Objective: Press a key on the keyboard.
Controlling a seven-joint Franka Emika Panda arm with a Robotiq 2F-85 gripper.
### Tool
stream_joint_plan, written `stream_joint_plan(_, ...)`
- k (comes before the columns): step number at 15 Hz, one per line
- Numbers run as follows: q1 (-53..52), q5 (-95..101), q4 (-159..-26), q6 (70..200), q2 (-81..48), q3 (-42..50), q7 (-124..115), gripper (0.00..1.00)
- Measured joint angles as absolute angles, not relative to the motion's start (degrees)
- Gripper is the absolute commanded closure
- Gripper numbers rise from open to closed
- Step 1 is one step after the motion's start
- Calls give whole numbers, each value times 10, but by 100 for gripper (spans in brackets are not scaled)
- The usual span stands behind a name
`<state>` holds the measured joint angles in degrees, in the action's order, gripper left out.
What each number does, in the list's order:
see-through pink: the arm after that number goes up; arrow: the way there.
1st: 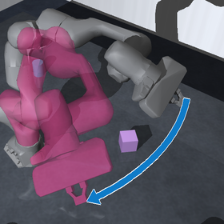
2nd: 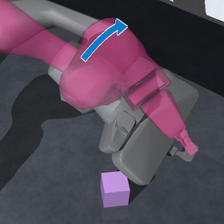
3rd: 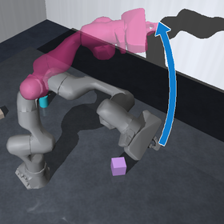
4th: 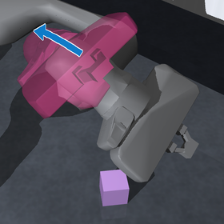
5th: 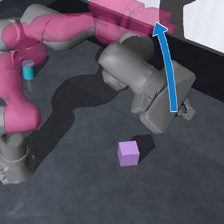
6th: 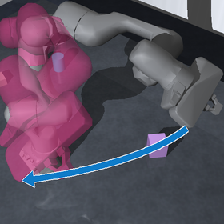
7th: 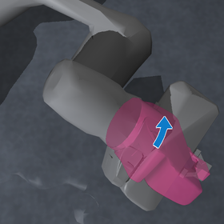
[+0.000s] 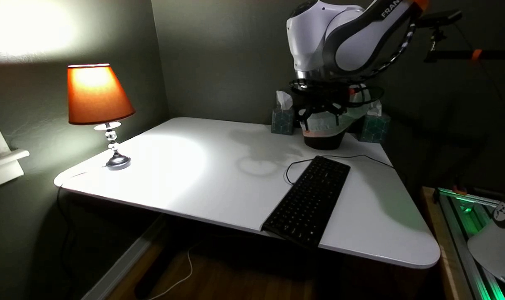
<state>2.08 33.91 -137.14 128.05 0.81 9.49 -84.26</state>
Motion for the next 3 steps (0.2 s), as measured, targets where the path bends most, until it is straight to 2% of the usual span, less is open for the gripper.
stream_joint_plan(3, 22, 339, -1372, 1280, 8, 95, -843, 0)
